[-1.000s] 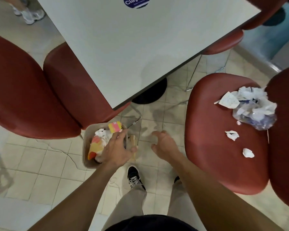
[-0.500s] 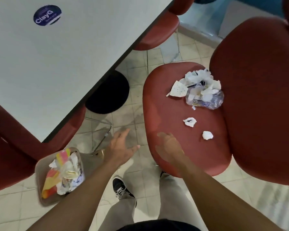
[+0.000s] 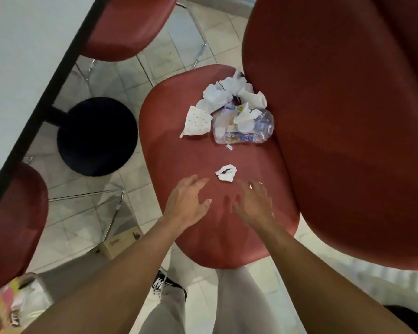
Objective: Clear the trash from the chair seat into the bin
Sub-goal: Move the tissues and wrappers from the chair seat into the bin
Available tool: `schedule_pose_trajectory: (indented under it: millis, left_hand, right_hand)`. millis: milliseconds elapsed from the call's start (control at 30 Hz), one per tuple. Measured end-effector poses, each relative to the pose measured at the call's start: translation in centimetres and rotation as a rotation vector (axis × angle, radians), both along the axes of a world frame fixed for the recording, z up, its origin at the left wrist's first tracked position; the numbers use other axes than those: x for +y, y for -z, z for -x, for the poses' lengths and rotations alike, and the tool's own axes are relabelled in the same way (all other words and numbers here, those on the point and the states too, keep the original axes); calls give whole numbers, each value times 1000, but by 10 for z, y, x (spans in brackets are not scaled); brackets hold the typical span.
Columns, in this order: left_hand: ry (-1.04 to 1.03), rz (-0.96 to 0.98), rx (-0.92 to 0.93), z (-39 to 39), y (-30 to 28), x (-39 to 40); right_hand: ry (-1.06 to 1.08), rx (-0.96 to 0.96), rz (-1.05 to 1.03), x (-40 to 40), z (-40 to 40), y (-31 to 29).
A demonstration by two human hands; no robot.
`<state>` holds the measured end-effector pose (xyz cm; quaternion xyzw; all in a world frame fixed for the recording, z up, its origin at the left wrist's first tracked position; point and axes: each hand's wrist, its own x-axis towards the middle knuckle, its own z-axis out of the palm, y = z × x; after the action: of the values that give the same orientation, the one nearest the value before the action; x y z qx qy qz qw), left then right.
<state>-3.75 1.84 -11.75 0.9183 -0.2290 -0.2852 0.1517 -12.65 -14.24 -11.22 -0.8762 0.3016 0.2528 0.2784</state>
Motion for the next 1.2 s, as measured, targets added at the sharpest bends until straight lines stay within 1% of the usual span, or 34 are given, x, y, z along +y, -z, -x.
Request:
schedule_pose_trajectory:
  millis: [133, 200, 367, 500, 633, 733, 867, 967, 1100, 1200]
  left_hand:
    - [208, 9, -35, -9, 30, -43]
    - [274, 8, -20, -13, 48, -63]
    - [365, -72, 58, -19, 85, -88]
    - [390, -114, 116, -19, 95, -95]
    - [333, -140, 188, -16, 85, -92]
    - [278, -149, 198, -10, 78, -81]
    - [182, -110, 153, -5, 61, -62]
    - [93, -70, 111, -4, 43, -41]
    - [-19, 15, 45, 1, 9, -3]
    - [-100, 58, 8, 8, -19, 36]
  right_hand:
    - [-9, 50, 20, -23, 2, 31]
    - [18, 90, 4, -33, 4, 49]
    - [95, 89, -25, -41, 9, 75]
    - [148, 50, -55, -41, 11, 86]
    - [191, -1, -87, -41, 10, 89]
    - [220, -20, -103, -37, 9, 81]
    - [211, -82, -108, -23, 6, 66]
    - [180, -89, -109, -8, 2, 47]
    - [142, -122, -138, 23, -2, 15]
    - [80, -140, -116, 58, -3, -7]
